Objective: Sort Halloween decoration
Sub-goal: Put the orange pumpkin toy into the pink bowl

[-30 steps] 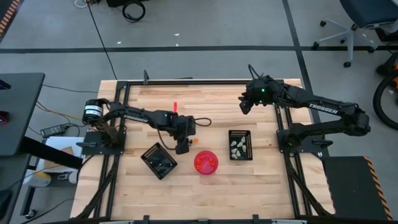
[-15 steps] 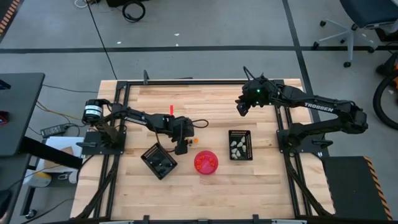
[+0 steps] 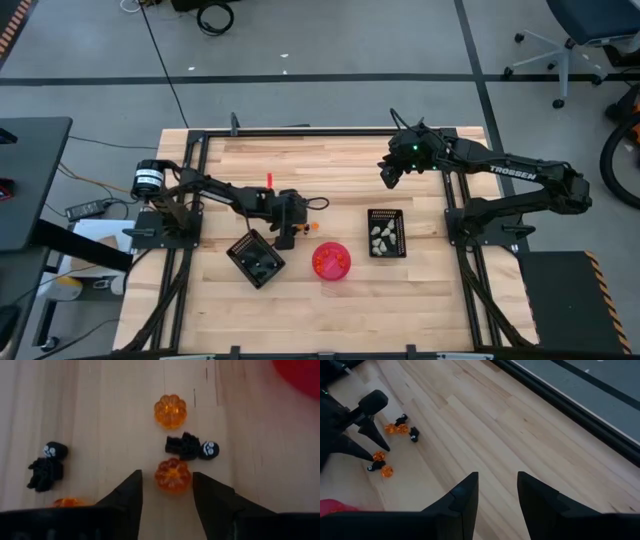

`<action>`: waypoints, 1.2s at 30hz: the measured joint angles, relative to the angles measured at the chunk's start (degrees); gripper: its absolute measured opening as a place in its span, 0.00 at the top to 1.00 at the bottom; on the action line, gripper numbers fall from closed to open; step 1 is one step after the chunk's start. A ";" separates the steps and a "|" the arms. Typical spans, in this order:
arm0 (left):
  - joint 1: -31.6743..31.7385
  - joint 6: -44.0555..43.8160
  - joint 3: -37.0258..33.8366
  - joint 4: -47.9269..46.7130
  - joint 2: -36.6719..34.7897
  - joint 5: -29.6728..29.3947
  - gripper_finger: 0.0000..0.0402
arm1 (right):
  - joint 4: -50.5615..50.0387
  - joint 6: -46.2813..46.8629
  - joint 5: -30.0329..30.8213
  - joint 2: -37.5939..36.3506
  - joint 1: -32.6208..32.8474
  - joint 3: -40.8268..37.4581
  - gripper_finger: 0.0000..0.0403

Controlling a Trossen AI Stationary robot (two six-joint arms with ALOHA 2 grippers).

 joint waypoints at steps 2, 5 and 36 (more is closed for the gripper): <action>-0.02 0.74 -0.33 1.78 0.48 0.05 0.66 | 0.00 0.00 -0.01 0.00 0.00 0.00 0.65; -0.25 1.14 -0.29 2.50 1.06 0.00 0.71 | -0.07 0.03 0.00 -0.02 0.00 0.00 0.65; -2.76 -5.84 8.90 1.54 -0.32 1.65 0.88 | -0.40 0.03 -1.62 -0.04 0.00 0.00 0.65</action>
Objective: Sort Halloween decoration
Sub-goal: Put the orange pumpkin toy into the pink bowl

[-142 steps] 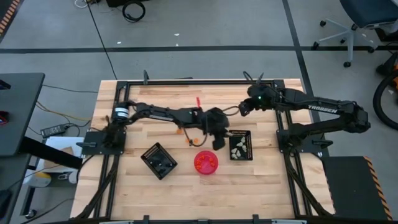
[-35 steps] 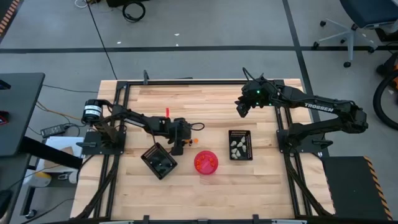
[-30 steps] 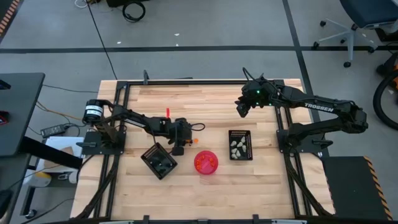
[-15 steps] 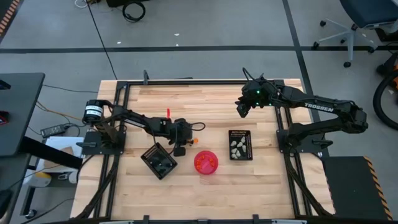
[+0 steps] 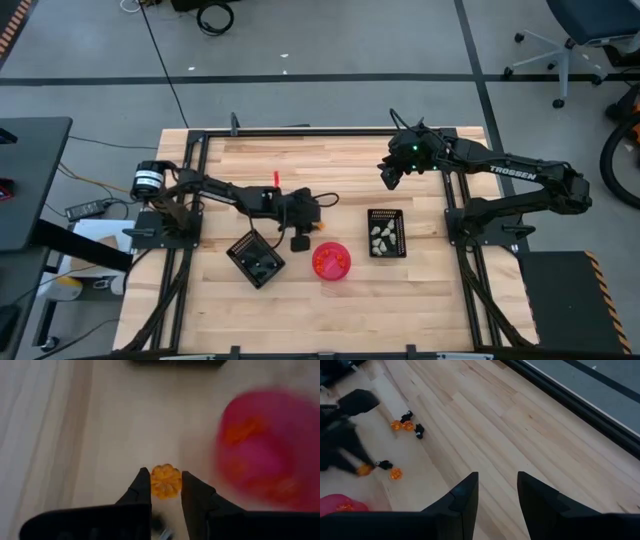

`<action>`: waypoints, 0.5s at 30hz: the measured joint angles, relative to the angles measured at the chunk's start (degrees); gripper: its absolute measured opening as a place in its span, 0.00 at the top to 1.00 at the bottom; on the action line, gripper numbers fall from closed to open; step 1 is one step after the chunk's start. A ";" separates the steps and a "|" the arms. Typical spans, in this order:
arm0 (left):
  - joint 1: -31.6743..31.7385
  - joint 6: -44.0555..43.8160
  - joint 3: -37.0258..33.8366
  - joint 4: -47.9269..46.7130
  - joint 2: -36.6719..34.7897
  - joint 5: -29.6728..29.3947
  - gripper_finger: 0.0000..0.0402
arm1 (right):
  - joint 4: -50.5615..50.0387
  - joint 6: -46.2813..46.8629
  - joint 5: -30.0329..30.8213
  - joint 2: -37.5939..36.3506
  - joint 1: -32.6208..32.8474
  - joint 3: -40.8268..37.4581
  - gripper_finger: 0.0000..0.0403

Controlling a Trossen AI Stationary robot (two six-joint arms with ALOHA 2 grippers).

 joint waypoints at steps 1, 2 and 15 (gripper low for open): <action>-0.52 -0.30 0.89 0.24 -0.08 0.82 0.88 | 0.01 -0.03 0.00 0.00 0.00 0.00 0.65; -1.14 -0.64 1.74 0.22 -0.09 1.81 0.88 | 0.01 -0.16 0.00 0.00 0.00 0.00 0.65; -9.74 -5.64 6.06 0.21 4.53 3.50 0.81 | 3.26 -3.13 -1.53 0.00 -0.02 0.00 0.65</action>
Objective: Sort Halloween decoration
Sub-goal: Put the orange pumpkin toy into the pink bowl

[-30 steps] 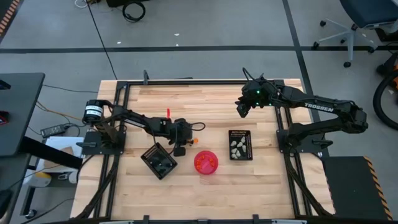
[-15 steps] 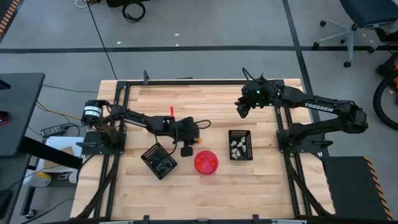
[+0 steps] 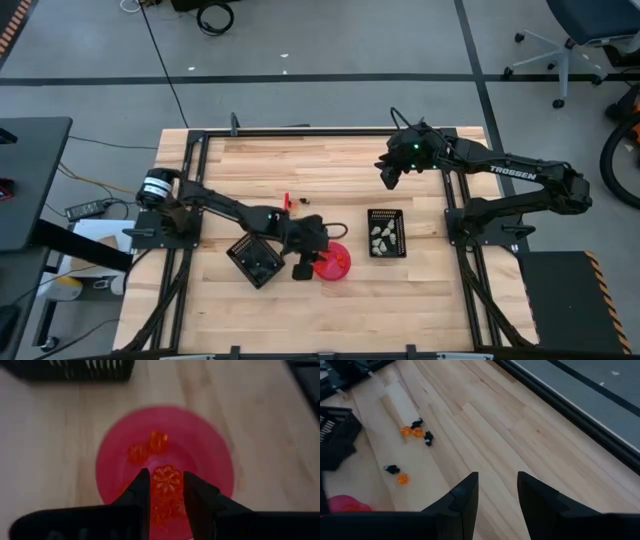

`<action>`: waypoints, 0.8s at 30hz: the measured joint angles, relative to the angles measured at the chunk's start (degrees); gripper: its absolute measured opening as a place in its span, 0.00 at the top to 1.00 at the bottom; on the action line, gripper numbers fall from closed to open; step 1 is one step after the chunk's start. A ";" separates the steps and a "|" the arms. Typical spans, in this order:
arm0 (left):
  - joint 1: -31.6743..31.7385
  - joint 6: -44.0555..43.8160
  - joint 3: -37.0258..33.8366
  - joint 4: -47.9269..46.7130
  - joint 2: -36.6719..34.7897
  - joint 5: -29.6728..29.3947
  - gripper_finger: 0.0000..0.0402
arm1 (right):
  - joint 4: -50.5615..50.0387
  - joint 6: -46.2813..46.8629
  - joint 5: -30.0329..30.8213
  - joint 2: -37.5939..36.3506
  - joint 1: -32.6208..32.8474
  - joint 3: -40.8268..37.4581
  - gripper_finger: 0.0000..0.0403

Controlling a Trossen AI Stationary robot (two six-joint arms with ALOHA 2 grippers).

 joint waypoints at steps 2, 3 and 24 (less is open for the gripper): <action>-0.49 -2.63 0.56 -0.24 2.37 -0.87 0.77 | -0.11 0.00 -0.93 0.00 0.02 0.00 0.65; -0.55 -3.96 1.14 -0.66 3.62 -0.91 0.74 | -0.21 0.00 -1.50 0.00 0.02 0.00 0.65; 3.83 0.66 13.20 -18.48 3.56 -6.55 0.64 | -1.24 0.16 -4.16 0.00 0.02 0.00 0.65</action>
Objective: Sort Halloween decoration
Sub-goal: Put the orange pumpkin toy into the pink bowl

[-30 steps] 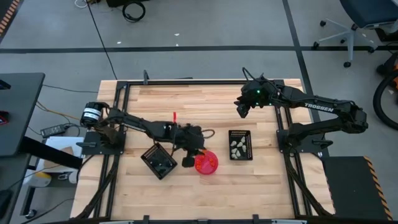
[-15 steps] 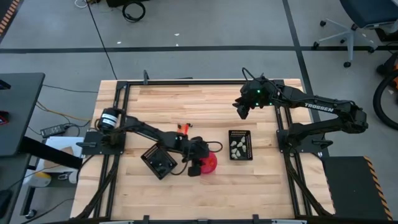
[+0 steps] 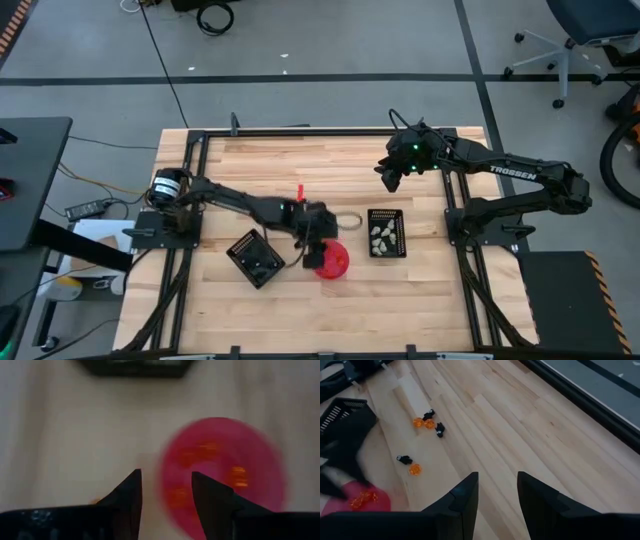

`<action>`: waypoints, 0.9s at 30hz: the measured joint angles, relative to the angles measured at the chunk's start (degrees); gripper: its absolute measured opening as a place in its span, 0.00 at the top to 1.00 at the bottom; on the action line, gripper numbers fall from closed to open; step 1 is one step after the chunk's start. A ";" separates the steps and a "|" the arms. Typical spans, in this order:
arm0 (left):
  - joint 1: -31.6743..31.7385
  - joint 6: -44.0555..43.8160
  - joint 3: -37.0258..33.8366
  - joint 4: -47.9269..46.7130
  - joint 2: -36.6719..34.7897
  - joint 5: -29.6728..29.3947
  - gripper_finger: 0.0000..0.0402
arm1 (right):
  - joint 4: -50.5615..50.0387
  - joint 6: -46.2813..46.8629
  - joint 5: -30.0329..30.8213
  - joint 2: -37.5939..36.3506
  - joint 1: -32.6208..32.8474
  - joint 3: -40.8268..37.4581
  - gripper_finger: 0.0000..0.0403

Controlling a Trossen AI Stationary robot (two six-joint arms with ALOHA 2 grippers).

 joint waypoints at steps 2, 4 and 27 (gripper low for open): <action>2.93 -1.29 -0.83 0.20 -0.08 0.10 0.64 | 0.03 0.03 0.00 0.00 -0.01 0.00 0.65; 5.65 -1.66 -1.77 -0.35 0.00 0.72 0.65 | 0.02 0.03 0.02 0.00 -0.02 0.00 0.65; 8.74 8.58 -2.01 -1.06 8.29 4.29 0.53 | 0.09 2.02 1.53 0.00 -0.02 0.02 0.65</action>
